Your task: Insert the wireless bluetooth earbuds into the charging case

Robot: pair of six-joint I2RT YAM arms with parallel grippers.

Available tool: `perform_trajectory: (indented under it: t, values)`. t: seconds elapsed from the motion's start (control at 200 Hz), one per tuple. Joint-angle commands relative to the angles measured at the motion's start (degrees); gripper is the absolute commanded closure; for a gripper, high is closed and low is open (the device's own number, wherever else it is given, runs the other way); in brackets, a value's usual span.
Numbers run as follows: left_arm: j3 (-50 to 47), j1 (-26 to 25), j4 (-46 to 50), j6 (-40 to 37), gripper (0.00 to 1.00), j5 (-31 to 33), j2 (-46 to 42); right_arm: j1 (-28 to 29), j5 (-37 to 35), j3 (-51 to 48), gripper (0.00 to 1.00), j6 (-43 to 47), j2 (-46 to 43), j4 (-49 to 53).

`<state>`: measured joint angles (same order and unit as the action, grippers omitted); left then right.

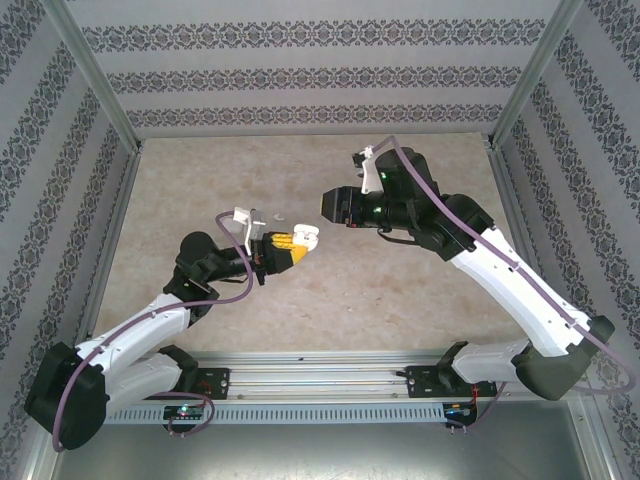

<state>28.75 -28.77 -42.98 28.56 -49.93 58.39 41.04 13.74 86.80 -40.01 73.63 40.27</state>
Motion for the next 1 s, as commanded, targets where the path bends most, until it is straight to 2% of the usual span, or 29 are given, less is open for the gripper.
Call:
perform_trajectory:
  t: [0.0, 0.23, 0.485, 0.729, 0.994]
  values:
    - [2.42, 0.2, -3.78, -1.0, 1.0, -4.57, -0.74, -1.17, 7.34, -2.11, 0.59, -2.41, 0.51, -2.58]
    - [3.49, 0.21, -4.91, -0.7, 1.0, -6.21, 0.73, -1.24, 13.23, -5.51, 0.62, -4.99, 2.28, -6.17]
    - [3.46, 0.21, -5.27, 0.02, 1.0, -3.34, 2.71, -0.87, 20.03, -8.57, 0.69, -7.78, 2.71, -10.25]
    - [2.87, 0.2, -1.42, 0.65, 1.0, 1.0, 3.25, -0.85, 19.5, -9.28, 0.72, -6.85, -1.72, -9.39]
    - [2.96, 1.24, 3.34, 4.3, 1.0, 4.15, 3.22, -2.17, 15.25, -10.93, 0.71, -4.39, -8.58, -5.19]
